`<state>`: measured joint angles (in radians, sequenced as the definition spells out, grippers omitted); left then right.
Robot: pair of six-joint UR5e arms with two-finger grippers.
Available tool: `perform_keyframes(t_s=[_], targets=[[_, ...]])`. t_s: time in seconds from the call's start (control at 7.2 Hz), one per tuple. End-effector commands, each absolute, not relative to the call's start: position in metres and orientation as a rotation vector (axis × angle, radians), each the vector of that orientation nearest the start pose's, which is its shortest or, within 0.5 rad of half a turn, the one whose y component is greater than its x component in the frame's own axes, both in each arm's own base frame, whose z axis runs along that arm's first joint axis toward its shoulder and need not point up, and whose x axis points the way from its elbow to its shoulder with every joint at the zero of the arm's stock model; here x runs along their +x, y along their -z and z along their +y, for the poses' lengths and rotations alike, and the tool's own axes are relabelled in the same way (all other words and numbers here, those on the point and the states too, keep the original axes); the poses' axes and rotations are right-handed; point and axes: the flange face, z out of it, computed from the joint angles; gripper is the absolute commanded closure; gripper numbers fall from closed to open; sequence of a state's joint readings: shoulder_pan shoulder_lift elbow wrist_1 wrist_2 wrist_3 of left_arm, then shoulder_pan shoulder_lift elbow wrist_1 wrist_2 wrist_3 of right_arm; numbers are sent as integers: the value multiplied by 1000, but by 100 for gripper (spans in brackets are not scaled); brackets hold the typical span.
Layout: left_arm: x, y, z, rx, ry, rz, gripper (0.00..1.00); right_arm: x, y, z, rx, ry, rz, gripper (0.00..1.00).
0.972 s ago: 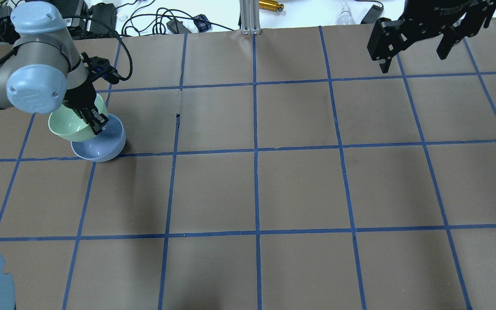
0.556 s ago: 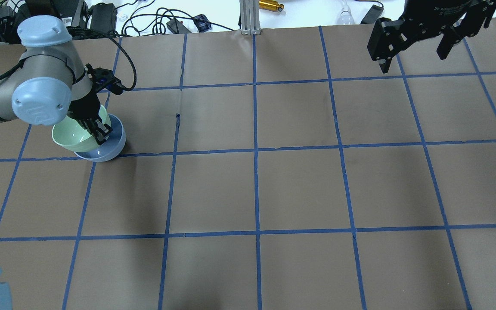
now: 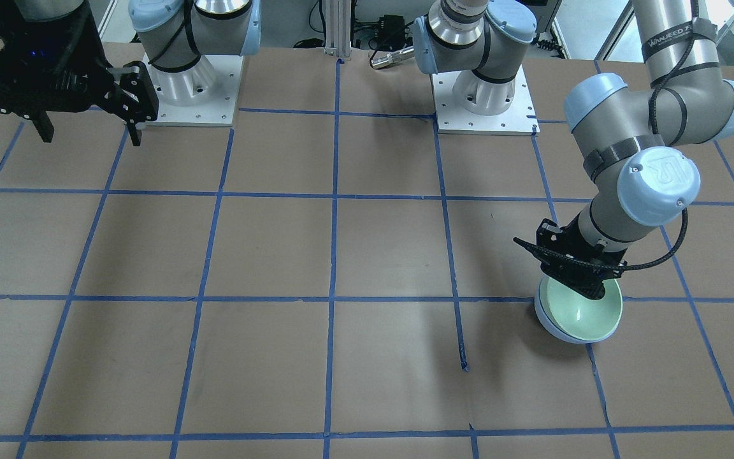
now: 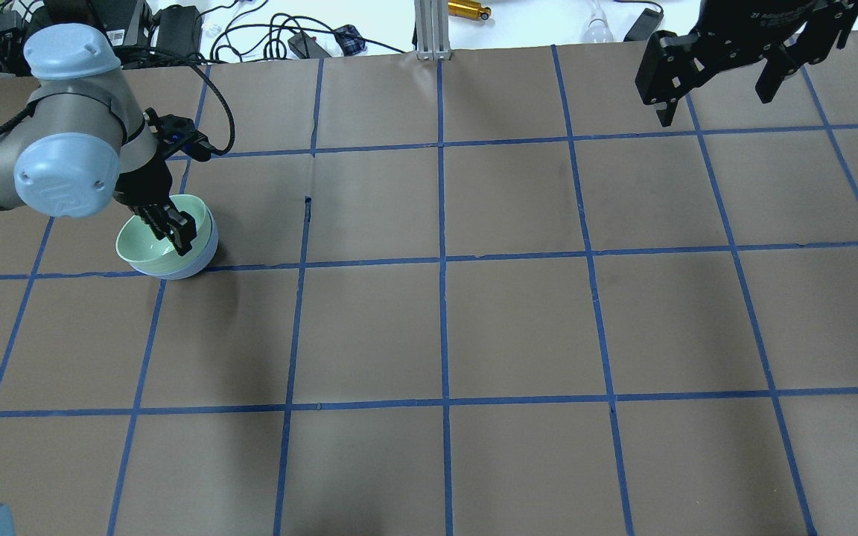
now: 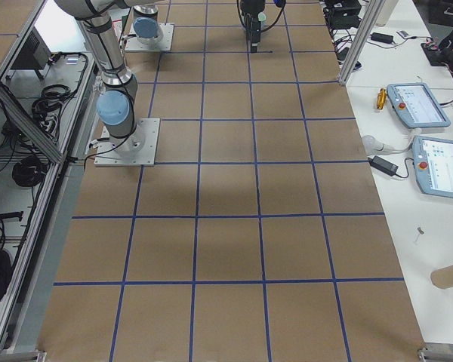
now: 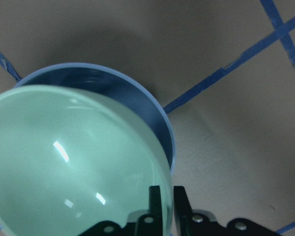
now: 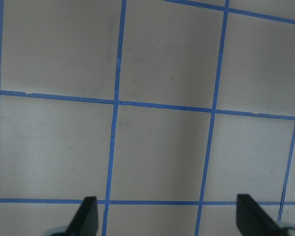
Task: Stack green bowl on blue bowl
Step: 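Open the left gripper and raise it away from the stacked bowls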
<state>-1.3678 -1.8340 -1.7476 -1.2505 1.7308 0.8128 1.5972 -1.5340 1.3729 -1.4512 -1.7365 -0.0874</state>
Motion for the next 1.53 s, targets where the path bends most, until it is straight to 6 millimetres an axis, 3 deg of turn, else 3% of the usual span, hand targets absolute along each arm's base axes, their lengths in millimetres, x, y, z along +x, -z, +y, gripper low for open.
perform_keyframes(t_s=[0.0,0.14,0.42,0.56,0.83,0.97,1.11,1.25,1.39], targets=[[-5,-338,-570,904,-183,2909,0,131,-556,-503,-184,60,3303,0],[-6,-367,-575,805,-180,2940,0,131,-556,-503,-184,60,3303,0],[-28,-416,-562,342,-96,3092,0,130,-556,-503,-182,60,3303,0],[-53,-432,-549,314,-82,3074,0,131,-556,-503,-184,60,3303,0],[-93,-490,-505,170,3,3093,0,131,-556,-503,-184,60,3303,0],[-106,-497,-491,178,-9,3095,0,131,-556,-503,-184,60,3303,0],[-131,-502,-476,155,-20,3095,0,130,-556,-503,-182,60,3303,0],[-147,-502,-469,54,-32,3096,0,131,-556,-503,-184,60,3303,0],[-150,-504,-467,53,-29,3096,0,131,-556,-503,-184,60,3303,0]])
